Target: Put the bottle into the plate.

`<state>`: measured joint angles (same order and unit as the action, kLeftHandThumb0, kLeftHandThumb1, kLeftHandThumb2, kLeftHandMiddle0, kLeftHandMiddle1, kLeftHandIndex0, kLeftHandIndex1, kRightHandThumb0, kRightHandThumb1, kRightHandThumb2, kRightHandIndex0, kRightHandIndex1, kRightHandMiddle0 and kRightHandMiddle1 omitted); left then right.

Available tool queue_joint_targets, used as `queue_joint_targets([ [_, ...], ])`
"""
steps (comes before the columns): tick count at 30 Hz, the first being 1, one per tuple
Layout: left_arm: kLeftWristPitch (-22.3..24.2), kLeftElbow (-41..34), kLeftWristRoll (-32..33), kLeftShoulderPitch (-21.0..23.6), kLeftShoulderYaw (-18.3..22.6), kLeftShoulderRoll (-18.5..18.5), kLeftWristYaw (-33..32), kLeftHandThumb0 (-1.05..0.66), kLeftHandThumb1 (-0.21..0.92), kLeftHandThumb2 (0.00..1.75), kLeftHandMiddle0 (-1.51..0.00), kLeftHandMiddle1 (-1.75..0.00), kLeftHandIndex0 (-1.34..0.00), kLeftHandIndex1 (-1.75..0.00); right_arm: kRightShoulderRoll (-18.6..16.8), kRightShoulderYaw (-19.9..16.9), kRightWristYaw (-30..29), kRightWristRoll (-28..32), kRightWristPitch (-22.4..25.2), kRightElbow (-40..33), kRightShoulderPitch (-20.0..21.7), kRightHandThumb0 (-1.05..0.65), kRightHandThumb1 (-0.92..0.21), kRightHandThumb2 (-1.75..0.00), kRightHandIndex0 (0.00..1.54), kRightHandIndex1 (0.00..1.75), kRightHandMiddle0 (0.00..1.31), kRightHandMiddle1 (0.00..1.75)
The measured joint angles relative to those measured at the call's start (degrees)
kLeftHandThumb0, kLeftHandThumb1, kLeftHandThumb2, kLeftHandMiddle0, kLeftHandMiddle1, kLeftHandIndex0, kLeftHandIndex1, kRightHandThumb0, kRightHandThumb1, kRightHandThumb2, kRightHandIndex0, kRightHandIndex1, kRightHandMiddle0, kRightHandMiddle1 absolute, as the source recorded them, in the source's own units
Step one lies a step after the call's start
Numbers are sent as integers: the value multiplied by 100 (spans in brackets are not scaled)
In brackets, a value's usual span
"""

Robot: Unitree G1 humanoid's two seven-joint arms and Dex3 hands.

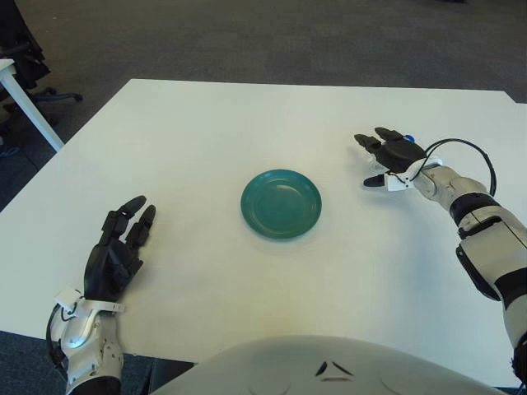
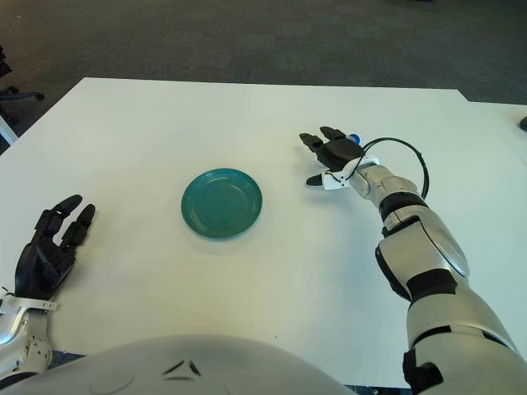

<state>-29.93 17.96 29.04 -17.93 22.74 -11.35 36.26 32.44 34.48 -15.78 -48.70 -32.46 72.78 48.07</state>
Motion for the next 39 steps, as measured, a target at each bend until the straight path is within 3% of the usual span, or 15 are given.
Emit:
queue_joint_targets([
  [19, -4, 159, -2, 171, 69, -43, 7, -90, 92, 97, -29, 0, 0, -74, 200, -196, 110, 124, 36, 33, 2, -105, -92, -29, 7, 0, 1, 1],
  [39, 4, 272, 1, 243, 109, -105, 89, -90, 92, 97, -29, 0, 0, -74, 278, -230, 201, 129, 190, 28, 2, -105, -92, -31, 7, 0, 0, 1],
])
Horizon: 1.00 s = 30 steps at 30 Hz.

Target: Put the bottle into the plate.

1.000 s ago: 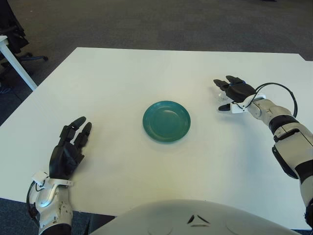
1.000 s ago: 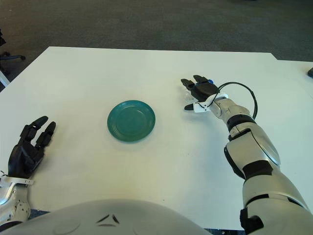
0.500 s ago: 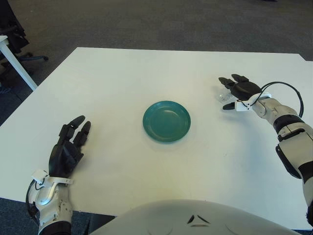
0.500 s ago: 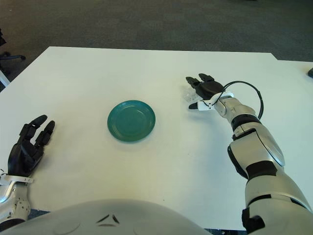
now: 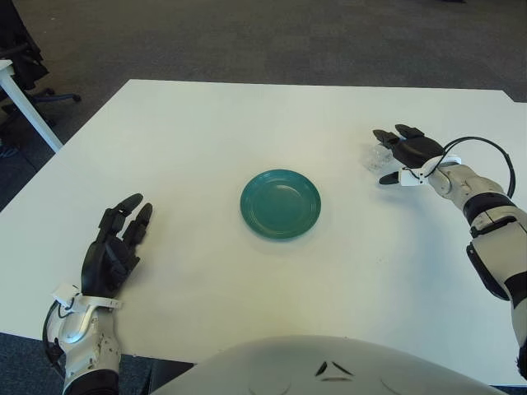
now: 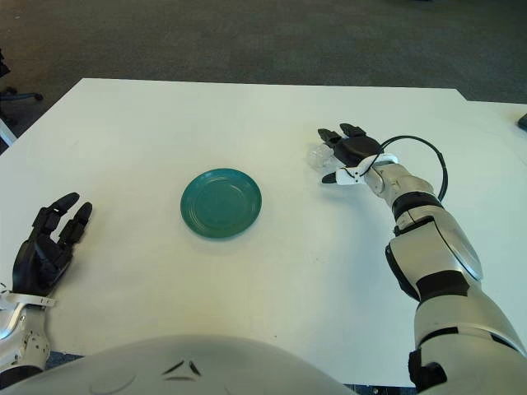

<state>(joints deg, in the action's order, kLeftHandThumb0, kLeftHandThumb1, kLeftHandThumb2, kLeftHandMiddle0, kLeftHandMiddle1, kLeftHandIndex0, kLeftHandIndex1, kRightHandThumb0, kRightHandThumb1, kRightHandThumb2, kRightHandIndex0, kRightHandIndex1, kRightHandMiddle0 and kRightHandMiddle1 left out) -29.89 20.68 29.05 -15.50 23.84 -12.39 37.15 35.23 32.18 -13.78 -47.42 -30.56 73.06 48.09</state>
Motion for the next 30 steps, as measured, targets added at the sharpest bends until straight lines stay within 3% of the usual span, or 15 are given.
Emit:
queue_joint_targets([
  [30, 139, 56, 172, -52, 160, -102, 193, -90, 92, 97, -29, 0, 0, -74, 48, 16, 93, 4, 217, 34, -39, -105, -92, -33, 7, 0, 0, 0],
])
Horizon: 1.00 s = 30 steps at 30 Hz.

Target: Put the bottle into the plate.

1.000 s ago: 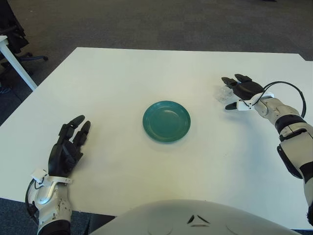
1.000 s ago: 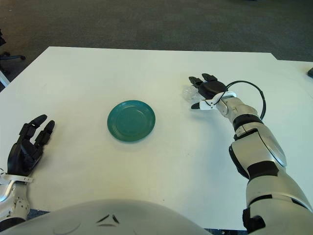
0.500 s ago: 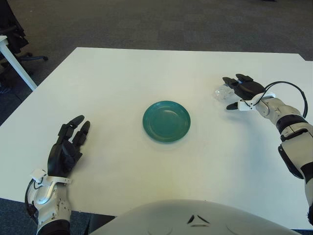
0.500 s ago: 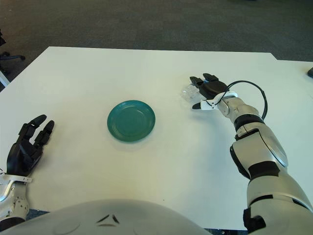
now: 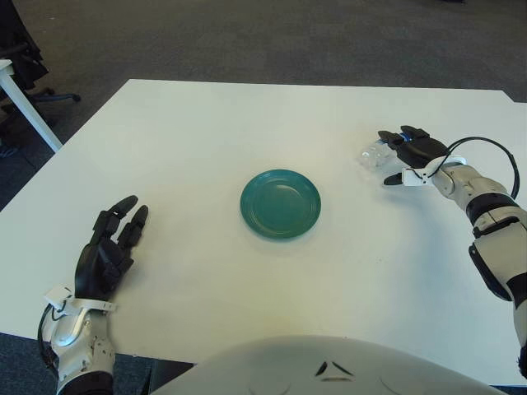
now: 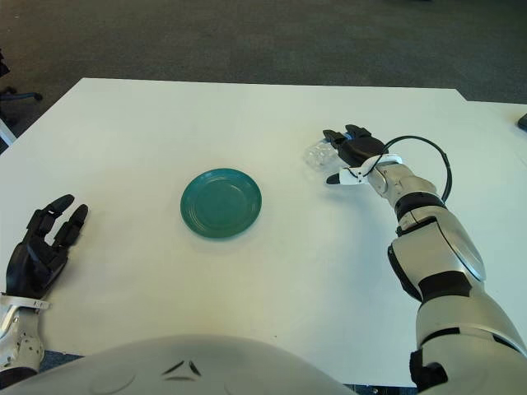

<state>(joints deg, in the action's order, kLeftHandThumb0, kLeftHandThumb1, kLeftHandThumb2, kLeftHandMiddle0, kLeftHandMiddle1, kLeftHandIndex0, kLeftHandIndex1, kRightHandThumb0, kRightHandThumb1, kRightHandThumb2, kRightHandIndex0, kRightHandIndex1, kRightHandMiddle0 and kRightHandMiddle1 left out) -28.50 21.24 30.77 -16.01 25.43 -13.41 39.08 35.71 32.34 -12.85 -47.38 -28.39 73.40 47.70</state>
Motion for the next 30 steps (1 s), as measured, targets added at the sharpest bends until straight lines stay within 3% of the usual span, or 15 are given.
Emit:
queue_joint_targets([
  [25, 53, -281, 27, -274, 15, 69, 20, -90, 92, 97, -29, 0, 0, -74, -26, 63, -231, 93, 39, 43, -154, -105, -92, -47, 12, 1, 6, 7],
  [30, 58, -353, 26, -323, 9, 113, 18, -90, 92, 97, -29, 0, 0, -74, -26, 111, -290, 92, 1, 53, -171, -105, -92, -46, 14, 0, 1, 20],
])
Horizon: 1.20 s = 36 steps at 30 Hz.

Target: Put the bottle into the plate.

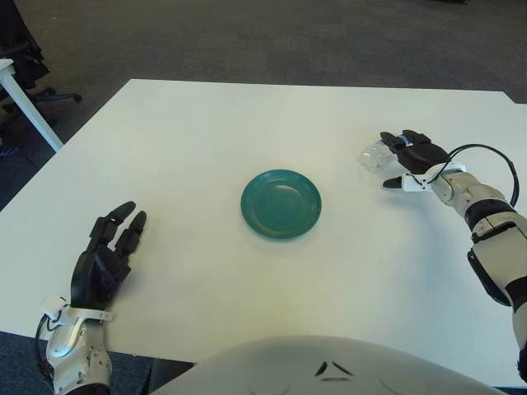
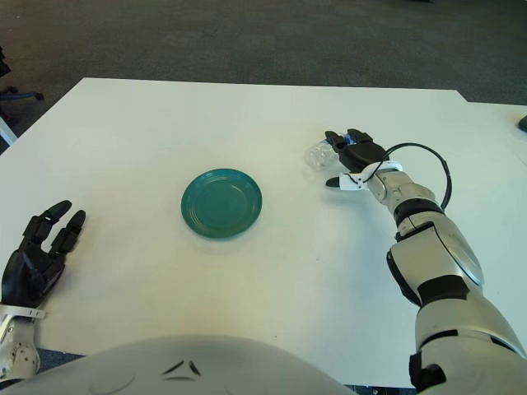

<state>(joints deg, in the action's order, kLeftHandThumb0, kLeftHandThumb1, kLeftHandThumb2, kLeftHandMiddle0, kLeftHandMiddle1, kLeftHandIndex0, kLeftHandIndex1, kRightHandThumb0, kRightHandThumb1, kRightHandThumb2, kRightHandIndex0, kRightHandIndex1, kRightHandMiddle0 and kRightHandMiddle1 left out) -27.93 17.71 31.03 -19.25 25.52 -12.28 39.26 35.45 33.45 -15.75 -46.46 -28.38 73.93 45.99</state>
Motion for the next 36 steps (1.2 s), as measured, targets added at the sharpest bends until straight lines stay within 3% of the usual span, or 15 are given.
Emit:
queue_joint_targets([
  [15, 8, -203, -36, -117, -71, 109, -58, -90, 92, 97, -29, 0, 0, -74, 54, 118, -93, -6, -165, 11, -39, -103, -92, -42, 15, 1, 0, 23],
  [28, 4, -372, -146, -160, -179, 224, -212, -90, 92, 97, -29, 0, 0, -74, 111, 240, -192, -8, -194, 34, -52, -105, -92, -45, 19, 1, 0, 42],
  [30, 2, -392, -192, -159, -196, 242, -222, -90, 92, 97, -29, 0, 0, -74, 111, 253, -210, -8, -191, 45, -51, -103, -92, -42, 24, 3, 0, 50],
  [32, 0, -405, -217, -159, -208, 257, -232, -90, 92, 97, -29, 0, 0, -74, 111, 256, -221, -5, -191, 52, -52, -98, -92, -37, 32, 6, 0, 69],
  [34, -5, -417, -234, -158, -218, 272, -262, -90, 92, 97, -29, 0, 0, -74, 112, 253, -240, -2, -195, 61, -52, -91, -92, -30, 37, 33, 1, 105],
  [36, -15, -426, -247, -155, -232, 286, -298, -90, 92, 97, -29, 0, 0, -74, 121, 256, -306, -6, -209, 66, -52, -85, -92, -25, 36, 64, 3, 127],
])
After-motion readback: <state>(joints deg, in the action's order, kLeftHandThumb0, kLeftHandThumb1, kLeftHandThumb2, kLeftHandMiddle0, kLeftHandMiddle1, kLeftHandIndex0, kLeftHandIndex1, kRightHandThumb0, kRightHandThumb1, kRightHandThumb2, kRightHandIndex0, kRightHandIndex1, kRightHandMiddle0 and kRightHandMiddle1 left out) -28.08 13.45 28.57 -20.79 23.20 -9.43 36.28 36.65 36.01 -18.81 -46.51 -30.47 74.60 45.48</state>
